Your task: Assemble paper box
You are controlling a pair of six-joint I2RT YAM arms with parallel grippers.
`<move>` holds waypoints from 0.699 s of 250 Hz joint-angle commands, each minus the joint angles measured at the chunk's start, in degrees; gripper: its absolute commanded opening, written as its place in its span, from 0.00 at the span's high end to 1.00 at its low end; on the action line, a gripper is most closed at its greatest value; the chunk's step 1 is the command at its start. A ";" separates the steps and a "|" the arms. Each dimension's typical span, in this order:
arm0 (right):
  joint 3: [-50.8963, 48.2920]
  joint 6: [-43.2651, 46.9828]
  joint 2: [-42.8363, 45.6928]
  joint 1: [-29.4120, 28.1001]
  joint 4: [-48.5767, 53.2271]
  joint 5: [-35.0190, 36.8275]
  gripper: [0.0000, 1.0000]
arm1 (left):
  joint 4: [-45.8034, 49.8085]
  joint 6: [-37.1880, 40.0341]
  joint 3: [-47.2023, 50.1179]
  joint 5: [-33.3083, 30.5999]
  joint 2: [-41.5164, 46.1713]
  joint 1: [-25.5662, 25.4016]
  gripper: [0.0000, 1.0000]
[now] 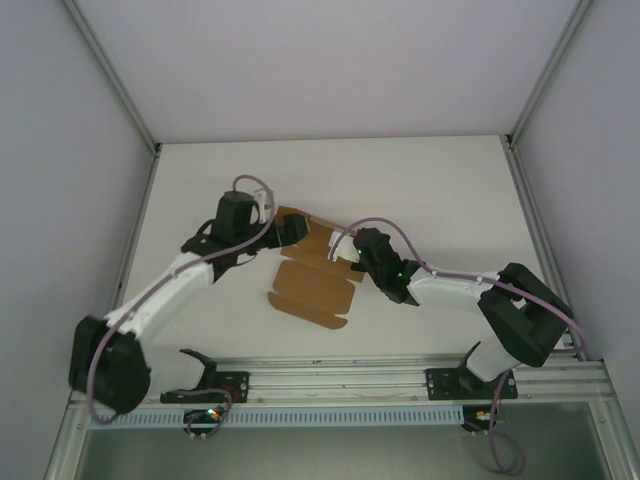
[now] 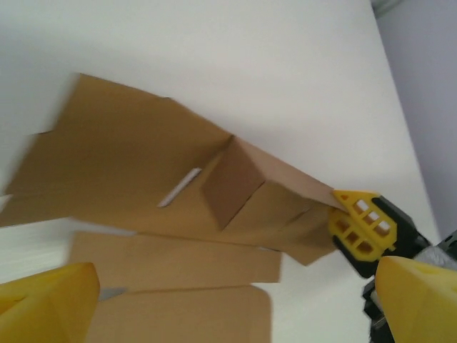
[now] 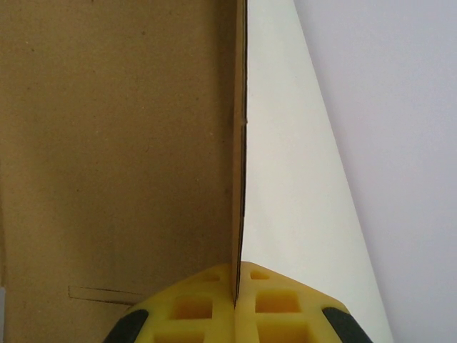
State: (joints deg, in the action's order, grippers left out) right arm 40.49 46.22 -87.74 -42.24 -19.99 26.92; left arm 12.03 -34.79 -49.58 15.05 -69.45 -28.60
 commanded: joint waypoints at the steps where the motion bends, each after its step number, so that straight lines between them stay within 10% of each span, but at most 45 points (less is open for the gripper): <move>1: 1.04 -1.56 1.00 0.41 1.27 -1.50 1.00 | 9.09 4.37 4.63 -11.63 5.31 2.69 0.00; 60: 0.34 -3.23 3.14 0.66 0.92 -4.98 1.00 | -3.12 2.26 15.46 2.92 2.47 18.01 0.00; 175: -1.17 -7.72 6.53 1.99 1.40 -10.36 1.00 | -18.68 2.77 14.56 11.02 -13.47 17.35 0.02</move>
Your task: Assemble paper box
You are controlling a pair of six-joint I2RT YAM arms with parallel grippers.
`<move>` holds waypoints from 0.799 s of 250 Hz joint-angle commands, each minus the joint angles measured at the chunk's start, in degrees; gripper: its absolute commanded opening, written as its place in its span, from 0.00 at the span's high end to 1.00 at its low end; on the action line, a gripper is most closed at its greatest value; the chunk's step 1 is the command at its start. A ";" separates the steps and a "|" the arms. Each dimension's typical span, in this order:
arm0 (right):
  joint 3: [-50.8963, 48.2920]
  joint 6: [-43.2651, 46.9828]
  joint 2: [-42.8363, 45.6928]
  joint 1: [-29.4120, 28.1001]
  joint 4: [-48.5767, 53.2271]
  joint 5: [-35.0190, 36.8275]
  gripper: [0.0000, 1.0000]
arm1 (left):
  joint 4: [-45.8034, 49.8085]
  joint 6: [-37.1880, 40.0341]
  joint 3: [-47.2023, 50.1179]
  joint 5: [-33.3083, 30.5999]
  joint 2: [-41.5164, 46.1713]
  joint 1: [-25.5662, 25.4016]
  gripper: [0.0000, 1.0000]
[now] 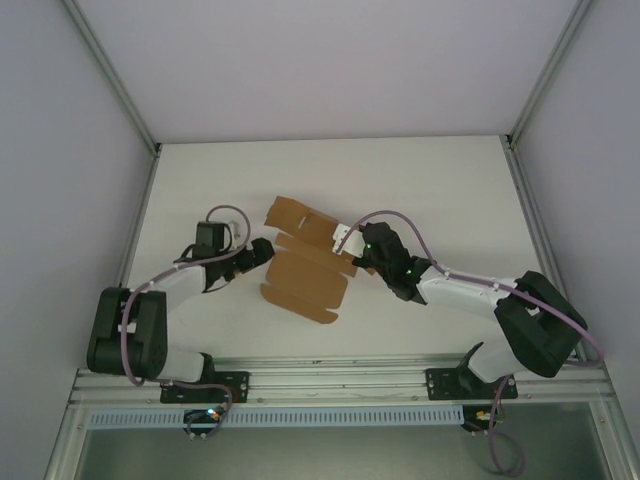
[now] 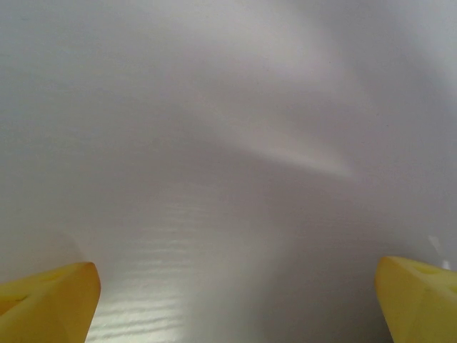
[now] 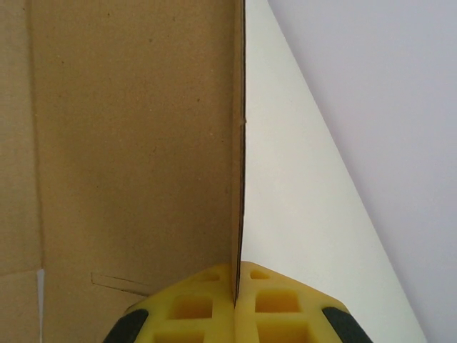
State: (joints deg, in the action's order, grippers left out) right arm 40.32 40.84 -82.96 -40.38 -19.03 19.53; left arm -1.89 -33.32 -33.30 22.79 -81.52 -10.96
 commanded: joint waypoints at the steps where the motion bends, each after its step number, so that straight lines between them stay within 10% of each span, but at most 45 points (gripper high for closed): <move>1: -1.01 -2.34 1.70 0.13 0.42 -3.04 1.00 | -4.95 1.36 -1.66 3.34 -1.43 -0.29 0.02; 200: -1.20 -5.03 2.01 0.23 0.42 -5.46 1.00 | -18.24 5.09 -0.55 10.58 -4.60 -5.03 0.03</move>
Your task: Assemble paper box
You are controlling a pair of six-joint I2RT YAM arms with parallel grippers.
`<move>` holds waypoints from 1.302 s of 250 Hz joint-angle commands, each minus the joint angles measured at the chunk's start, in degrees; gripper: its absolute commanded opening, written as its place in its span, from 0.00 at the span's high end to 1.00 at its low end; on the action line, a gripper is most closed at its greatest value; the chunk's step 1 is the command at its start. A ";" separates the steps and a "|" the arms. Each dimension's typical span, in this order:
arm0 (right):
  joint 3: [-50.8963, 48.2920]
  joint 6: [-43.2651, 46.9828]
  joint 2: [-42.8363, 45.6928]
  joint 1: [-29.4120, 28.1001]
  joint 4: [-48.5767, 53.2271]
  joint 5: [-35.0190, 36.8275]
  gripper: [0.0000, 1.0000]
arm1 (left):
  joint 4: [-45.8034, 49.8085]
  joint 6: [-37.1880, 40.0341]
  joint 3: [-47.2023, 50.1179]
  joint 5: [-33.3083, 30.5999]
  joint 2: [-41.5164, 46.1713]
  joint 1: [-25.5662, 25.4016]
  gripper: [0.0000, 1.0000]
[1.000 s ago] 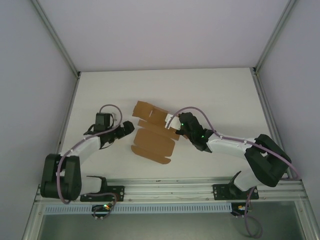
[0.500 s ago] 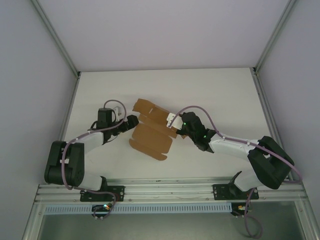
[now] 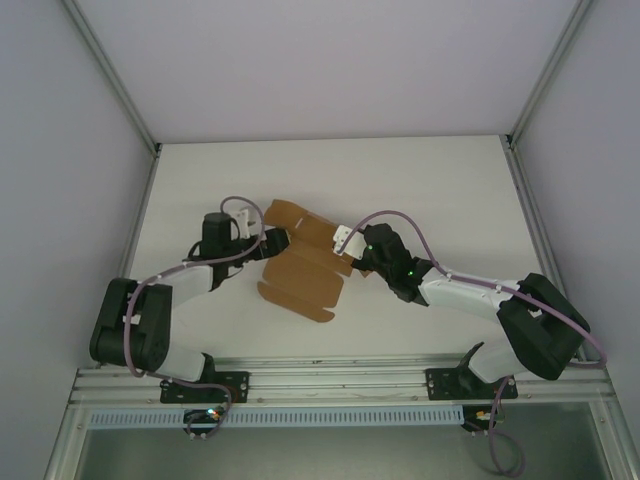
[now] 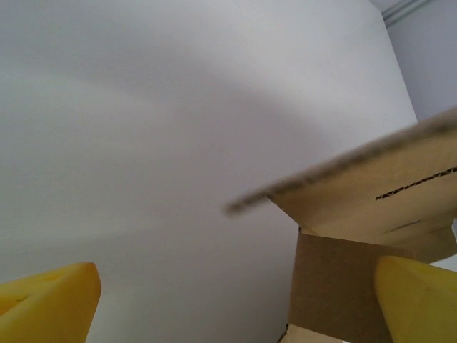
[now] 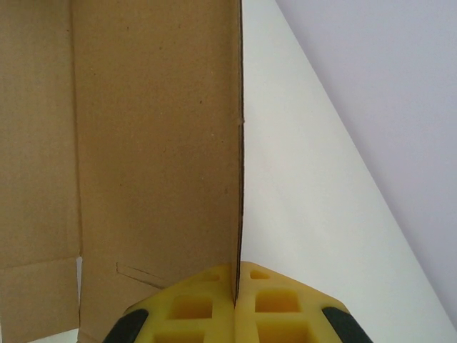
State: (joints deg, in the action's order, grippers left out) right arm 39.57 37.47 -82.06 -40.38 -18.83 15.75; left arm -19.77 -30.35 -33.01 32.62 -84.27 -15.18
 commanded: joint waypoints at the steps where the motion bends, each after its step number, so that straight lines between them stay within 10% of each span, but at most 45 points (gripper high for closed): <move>1: -0.50 -1.72 1.12 0.22 0.21 -1.68 1.00 | -0.40 2.12 -0.87 0.80 -1.94 -0.82 0.03; 234: -2.48 -6.10 1.66 1.36 -2.91 -5.30 1.00 | -7.35 -0.24 -0.15 0.03 -6.90 -4.60 0.89; 297: -2.56 -5.58 1.73 1.49 -2.62 -4.59 1.00 | -2.57 1.95 0.11 -3.10 -3.57 -4.68 0.92; 326: -2.59 -2.92 1.76 1.58 -1.55 -3.21 1.00 | 1.51 2.68 0.75 -5.46 -0.10 -4.73 0.65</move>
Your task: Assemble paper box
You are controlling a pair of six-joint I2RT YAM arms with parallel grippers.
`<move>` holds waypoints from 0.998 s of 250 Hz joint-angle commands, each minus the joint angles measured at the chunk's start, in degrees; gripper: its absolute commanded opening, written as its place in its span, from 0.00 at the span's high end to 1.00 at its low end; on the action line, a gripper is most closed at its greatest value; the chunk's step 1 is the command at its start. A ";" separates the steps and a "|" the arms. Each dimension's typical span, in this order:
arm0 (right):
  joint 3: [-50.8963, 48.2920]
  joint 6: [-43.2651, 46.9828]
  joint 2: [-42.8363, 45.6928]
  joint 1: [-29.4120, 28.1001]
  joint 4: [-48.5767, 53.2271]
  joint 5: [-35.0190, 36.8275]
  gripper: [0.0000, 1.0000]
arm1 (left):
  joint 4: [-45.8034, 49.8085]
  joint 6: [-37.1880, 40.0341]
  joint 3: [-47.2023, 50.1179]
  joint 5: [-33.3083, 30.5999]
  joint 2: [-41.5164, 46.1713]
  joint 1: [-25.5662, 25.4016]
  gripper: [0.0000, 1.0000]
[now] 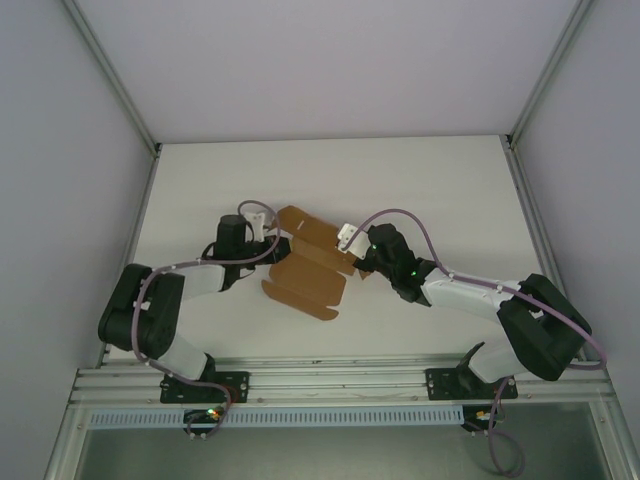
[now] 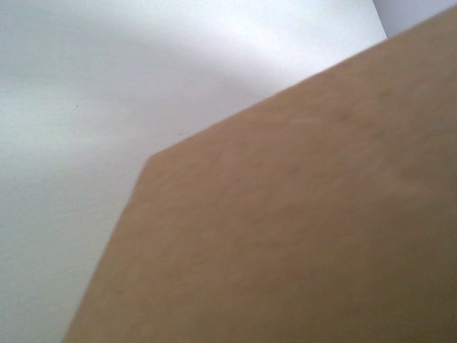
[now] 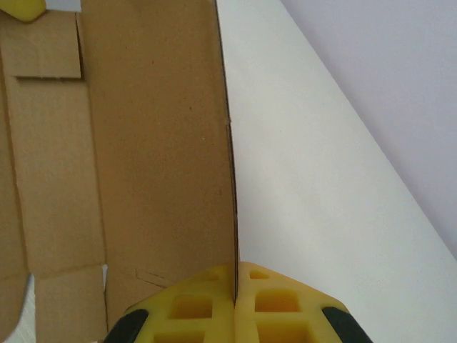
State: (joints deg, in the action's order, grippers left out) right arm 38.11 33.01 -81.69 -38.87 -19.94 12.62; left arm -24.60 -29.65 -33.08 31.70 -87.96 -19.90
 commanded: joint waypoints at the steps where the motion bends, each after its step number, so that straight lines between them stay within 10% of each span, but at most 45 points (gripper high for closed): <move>1: -1.12 1.71 1.37 0.05 -0.35 0.02 1.00 | 6.46 2.01 0.86 -4.59 3.77 -0.03 0.65; 61: -0.50 11.96 -0.30 -0.45 0.07 8.15 1.00 | 26.66 4.56 0.20 -15.53 18.55 0.03 0.00; 127: 0.48 27.97 -7.83 -4.13 -9.43 16.14 1.00 | 39.15 -0.10 -5.56 -26.81 26.20 6.66 0.00; 250: -0.23 32.54 -10.09 -7.16 -20.07 17.16 1.00 | 18.31 1.46 -12.34 -3.05 2.40 12.64 0.11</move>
State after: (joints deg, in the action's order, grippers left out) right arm 37.98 64.31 -91.29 -45.65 -37.08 28.10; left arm 3.01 -29.12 -45.50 17.02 -84.71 -7.01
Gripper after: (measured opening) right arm 0.036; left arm 0.910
